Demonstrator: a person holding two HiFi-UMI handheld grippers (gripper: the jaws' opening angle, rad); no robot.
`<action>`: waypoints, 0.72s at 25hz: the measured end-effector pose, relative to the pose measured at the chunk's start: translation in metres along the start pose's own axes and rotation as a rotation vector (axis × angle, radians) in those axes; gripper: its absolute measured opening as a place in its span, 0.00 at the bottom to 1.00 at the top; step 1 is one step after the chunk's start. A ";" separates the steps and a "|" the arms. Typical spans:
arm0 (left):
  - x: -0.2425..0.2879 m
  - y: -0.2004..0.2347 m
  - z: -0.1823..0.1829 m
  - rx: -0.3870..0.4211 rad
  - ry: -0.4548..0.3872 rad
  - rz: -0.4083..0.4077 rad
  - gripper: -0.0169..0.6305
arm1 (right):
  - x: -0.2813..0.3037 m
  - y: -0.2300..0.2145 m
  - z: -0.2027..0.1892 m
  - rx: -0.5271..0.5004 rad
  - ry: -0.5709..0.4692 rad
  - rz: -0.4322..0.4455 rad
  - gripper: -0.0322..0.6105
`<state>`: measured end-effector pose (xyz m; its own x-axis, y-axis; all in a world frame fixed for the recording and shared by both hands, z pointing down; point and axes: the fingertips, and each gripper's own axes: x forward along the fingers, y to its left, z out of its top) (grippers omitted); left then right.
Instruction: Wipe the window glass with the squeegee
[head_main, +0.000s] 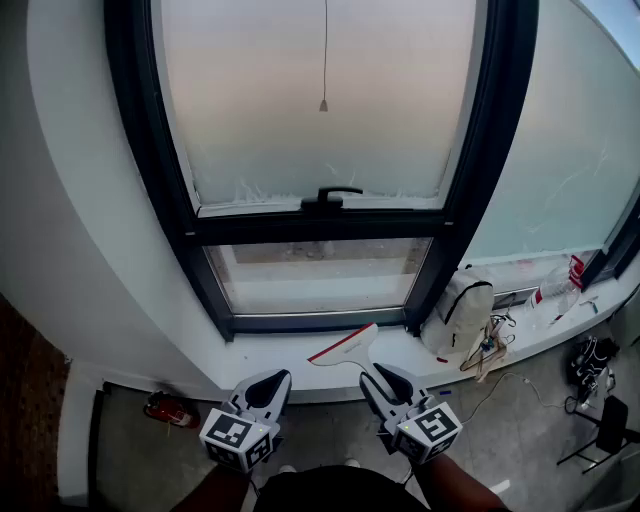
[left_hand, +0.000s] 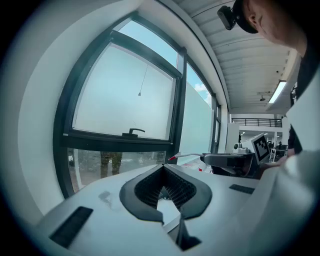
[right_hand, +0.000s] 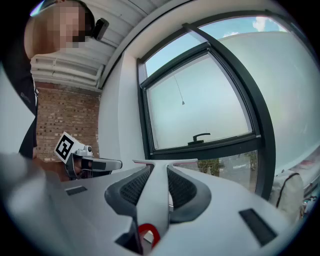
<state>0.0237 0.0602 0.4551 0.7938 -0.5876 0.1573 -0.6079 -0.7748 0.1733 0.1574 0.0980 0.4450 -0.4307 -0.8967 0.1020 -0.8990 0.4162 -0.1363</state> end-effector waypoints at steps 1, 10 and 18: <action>0.000 0.000 -0.001 0.000 0.001 0.001 0.03 | 0.000 -0.001 -0.001 -0.004 -0.007 0.001 0.19; 0.002 -0.007 -0.003 -0.001 0.002 0.005 0.03 | -0.008 -0.005 -0.003 0.008 -0.003 -0.009 0.19; 0.010 -0.017 -0.004 0.002 0.009 0.009 0.03 | -0.018 -0.014 -0.005 0.030 -0.006 0.011 0.19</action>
<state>0.0424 0.0687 0.4577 0.7878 -0.5926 0.1681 -0.6153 -0.7698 0.1699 0.1769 0.1087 0.4496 -0.4401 -0.8930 0.0940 -0.8913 0.4216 -0.1668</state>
